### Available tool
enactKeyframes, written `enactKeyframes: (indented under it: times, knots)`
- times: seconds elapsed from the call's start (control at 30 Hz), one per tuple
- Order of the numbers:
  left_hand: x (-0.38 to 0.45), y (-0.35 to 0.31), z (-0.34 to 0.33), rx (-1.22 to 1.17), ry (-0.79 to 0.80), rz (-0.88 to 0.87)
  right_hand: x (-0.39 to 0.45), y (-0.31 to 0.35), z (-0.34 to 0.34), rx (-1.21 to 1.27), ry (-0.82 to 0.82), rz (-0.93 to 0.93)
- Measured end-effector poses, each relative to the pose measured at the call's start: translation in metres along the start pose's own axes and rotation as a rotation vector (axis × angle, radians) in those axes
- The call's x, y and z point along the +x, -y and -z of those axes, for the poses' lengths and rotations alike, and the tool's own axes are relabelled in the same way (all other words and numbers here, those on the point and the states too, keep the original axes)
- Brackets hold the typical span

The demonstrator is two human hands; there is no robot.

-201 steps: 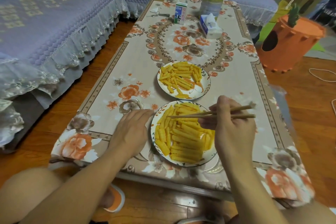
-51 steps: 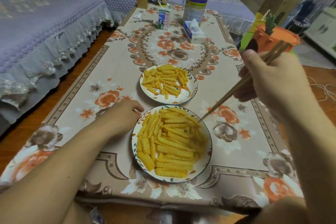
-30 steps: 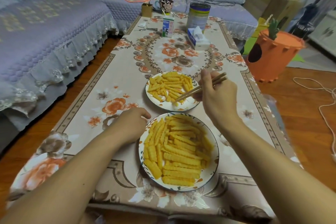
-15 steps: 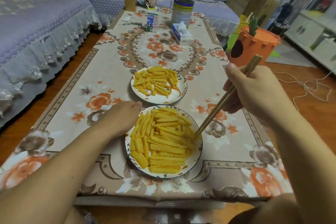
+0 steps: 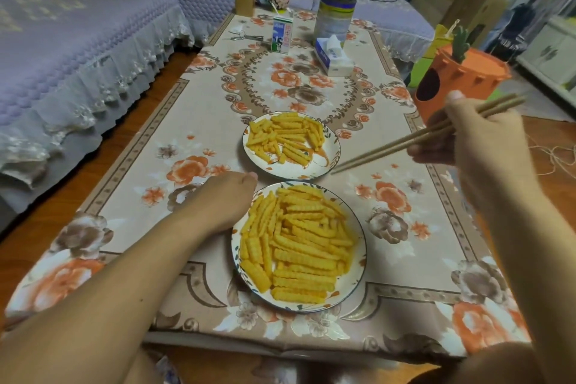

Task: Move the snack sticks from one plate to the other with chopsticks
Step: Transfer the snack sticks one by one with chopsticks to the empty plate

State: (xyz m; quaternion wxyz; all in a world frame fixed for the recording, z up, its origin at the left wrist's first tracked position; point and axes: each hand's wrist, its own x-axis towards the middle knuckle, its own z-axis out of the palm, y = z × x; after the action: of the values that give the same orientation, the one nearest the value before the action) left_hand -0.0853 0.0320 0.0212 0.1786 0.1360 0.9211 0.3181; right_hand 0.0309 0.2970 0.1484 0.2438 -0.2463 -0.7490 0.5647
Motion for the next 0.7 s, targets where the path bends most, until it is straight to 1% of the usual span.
enactKeyframes:
  times: [0.07,0.17,0.2,0.23,0.4,0.47,0.57,0.63,0.7]
  knots:
    - [0.001,0.002,-0.001,0.036,0.016,0.018,0.0,-0.013,-0.022,0.04,0.056,0.032]
    - [0.002,0.003,-0.002,0.066,0.03,0.046,-0.003,-0.029,-0.058,-0.042,0.179,0.111]
    - [0.001,0.002,-0.002,0.07,0.038,0.054,-0.004,-0.032,-0.069,-0.06,0.194,0.138]
    - [0.0,0.002,-0.002,0.081,0.044,0.06,-0.004,-0.034,-0.077,-0.058,0.185,0.15]
    - [-0.001,0.004,0.0,0.085,0.057,0.088,-0.002,-0.041,-0.106,-0.029,0.039,0.212]
    - [-0.002,0.002,0.001,0.071,0.052,0.093,-0.003,-0.043,-0.116,-0.026,0.026,0.249]
    - [-0.005,-0.003,0.002,0.04,0.035,0.097,-0.003,-0.046,-0.127,-0.093,0.024,0.292]
    - [-0.007,-0.003,0.002,-0.021,0.036,0.105,-0.004,-0.047,-0.129,-0.148,0.03,0.31]
    - [-0.009,-0.004,0.005,-0.075,0.068,0.127,-0.005,-0.048,-0.125,-0.191,0.031,0.323]
